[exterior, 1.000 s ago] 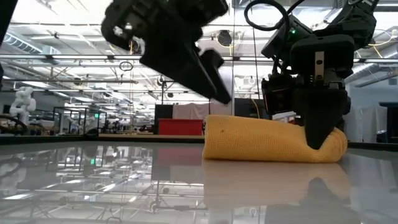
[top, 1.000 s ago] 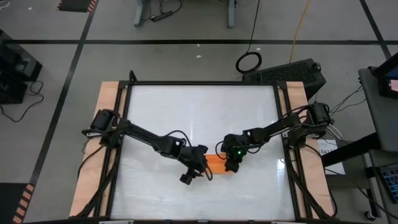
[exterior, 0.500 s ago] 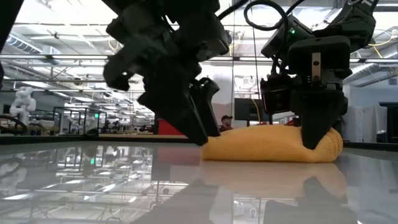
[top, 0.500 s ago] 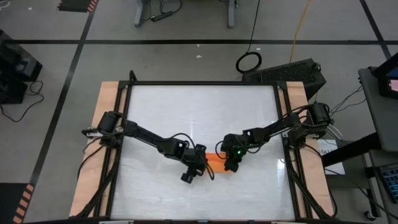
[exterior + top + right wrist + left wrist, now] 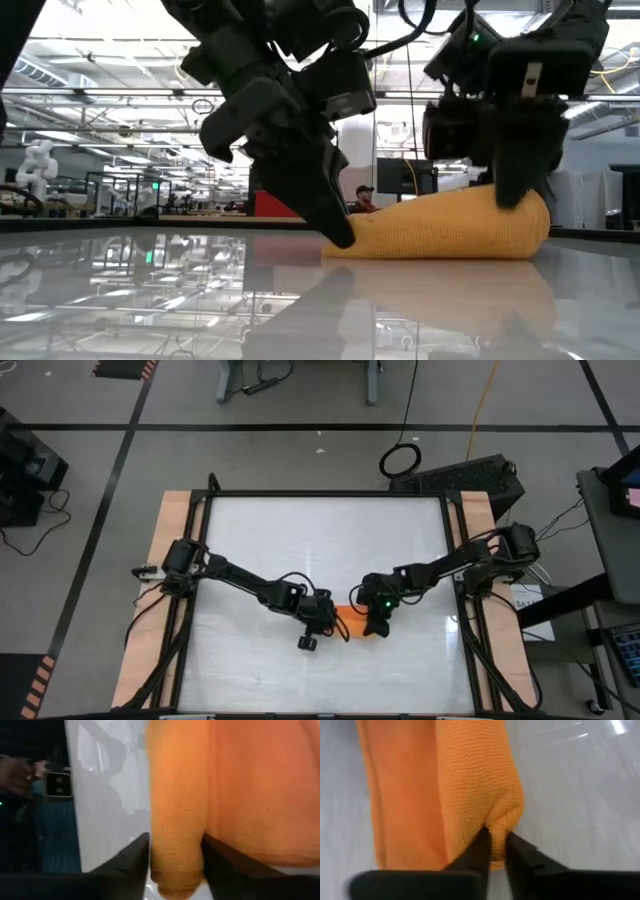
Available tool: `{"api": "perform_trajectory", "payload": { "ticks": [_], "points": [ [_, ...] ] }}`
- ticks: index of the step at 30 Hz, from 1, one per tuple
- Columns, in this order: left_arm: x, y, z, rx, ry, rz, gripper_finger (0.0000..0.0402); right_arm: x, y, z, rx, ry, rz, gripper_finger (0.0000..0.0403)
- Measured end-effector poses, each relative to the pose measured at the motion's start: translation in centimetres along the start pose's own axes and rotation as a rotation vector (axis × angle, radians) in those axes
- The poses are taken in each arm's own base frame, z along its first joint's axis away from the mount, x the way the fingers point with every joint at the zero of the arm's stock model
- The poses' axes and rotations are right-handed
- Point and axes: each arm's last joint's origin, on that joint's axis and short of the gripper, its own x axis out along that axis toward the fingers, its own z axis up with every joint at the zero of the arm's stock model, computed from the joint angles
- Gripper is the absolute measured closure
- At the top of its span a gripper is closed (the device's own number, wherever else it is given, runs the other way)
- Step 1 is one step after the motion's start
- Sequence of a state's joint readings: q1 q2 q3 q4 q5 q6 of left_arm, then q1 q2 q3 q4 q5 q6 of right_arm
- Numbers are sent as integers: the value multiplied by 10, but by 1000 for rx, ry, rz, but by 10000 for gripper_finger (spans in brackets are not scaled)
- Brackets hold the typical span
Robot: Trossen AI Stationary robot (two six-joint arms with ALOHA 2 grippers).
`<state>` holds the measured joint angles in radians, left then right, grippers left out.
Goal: Roll towel
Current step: Roll the towel
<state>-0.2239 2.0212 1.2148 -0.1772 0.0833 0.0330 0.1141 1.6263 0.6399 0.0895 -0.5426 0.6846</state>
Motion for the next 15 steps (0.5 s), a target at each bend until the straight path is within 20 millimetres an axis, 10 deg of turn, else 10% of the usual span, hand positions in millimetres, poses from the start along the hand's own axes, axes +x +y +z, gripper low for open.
{"api": "perform_trajectory", "payload": {
  "ticks": [7, 15],
  "points": [
    [1, 10, 1, -22, -30, -37, 385, -29, 17, -9, -158, 4, -32, 165],
    [0, 24, 5, -96, -101, -218, 397, -48, 60, -33, -601, -155, -190, 162]
  ]
}}
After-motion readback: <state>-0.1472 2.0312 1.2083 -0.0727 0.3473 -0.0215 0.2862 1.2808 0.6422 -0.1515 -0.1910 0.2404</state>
